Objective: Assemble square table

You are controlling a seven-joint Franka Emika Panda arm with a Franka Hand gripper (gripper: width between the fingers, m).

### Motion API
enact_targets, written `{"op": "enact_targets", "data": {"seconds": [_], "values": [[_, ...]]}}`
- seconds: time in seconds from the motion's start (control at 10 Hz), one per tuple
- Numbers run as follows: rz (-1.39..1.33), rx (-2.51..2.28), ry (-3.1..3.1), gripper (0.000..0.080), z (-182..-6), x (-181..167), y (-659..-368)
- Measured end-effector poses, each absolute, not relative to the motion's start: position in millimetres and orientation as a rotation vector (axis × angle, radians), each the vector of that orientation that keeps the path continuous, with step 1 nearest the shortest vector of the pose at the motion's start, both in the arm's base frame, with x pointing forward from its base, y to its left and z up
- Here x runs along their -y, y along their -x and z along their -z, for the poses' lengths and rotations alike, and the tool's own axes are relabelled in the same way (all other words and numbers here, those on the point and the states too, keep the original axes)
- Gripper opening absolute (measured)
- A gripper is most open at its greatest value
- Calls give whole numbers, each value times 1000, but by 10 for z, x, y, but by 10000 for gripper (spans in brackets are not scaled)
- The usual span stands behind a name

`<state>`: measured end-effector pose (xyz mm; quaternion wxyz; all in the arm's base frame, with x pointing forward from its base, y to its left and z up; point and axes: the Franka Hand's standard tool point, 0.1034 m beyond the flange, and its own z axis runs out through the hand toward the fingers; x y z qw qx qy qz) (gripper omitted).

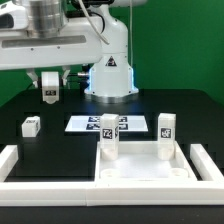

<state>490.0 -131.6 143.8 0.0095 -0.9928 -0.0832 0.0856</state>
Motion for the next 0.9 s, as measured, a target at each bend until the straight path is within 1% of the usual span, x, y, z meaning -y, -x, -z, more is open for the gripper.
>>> {"op": "enact_targets", "data": {"seconds": [0.2,0.3,0.4,0.6,0.8,0.9], "values": [[-117,254,3118,290,-1409,1325,-4894],[26,243,3157,290,-1347,1235,-4994],[56,167,3161,290,-1312,969,-5055],[322,37,3161,290,-1449,428,-5528],[545,-55,3118,290,-1582,46,-5840],[647,-54,3100,290,-1593,-52,-5917]]}}
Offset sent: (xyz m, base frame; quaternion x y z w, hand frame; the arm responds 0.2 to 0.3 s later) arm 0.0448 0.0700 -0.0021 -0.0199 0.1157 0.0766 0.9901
